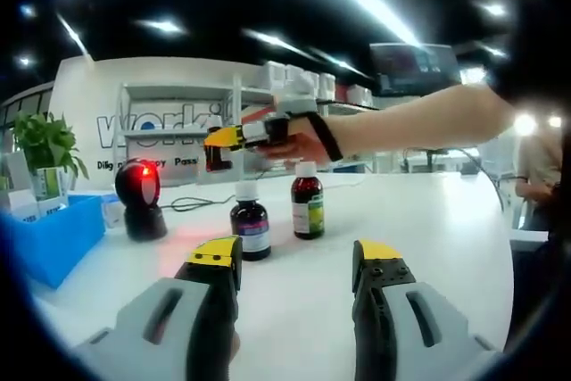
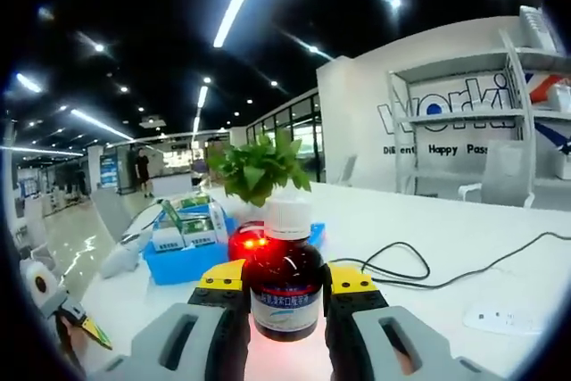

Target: Rotate the medicine bottle to make it face forward pick up the medicine bottle inspect the drug traceability code place the medicine on the table

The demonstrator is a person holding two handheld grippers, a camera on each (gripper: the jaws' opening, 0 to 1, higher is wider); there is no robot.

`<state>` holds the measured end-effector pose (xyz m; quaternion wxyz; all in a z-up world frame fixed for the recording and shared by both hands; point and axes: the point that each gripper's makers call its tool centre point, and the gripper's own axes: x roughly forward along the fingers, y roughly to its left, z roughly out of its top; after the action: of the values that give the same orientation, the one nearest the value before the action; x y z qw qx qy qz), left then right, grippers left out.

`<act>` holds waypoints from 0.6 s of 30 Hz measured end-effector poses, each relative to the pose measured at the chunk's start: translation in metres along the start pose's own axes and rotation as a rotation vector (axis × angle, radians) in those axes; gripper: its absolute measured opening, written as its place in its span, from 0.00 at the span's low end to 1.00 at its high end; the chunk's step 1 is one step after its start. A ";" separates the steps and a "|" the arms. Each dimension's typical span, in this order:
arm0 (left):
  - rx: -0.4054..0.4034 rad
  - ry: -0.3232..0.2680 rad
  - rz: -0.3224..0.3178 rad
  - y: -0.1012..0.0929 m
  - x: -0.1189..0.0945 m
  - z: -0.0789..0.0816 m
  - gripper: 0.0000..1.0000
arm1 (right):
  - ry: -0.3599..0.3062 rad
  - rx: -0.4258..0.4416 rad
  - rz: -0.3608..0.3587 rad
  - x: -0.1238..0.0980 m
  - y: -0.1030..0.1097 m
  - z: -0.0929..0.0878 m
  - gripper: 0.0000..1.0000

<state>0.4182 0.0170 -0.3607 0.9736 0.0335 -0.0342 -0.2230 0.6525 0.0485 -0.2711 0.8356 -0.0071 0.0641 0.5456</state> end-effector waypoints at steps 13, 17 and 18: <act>0.006 0.003 0.002 0.001 0.001 -0.001 0.40 | -0.051 -0.036 -0.104 -0.042 -0.019 0.023 0.27; 0.008 0.004 0.001 0.001 0.001 -0.001 0.40 | -0.074 -0.042 -0.148 -0.055 -0.027 0.033 0.27; 0.010 0.005 0.001 0.001 0.001 -0.001 0.40 | -0.079 -0.035 -0.159 -0.059 -0.029 0.035 0.27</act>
<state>0.4198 0.0176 -0.3616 0.9736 0.0389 -0.0328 -0.2224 0.6588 -0.0139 -0.2314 0.8778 -0.0051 0.0208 0.4785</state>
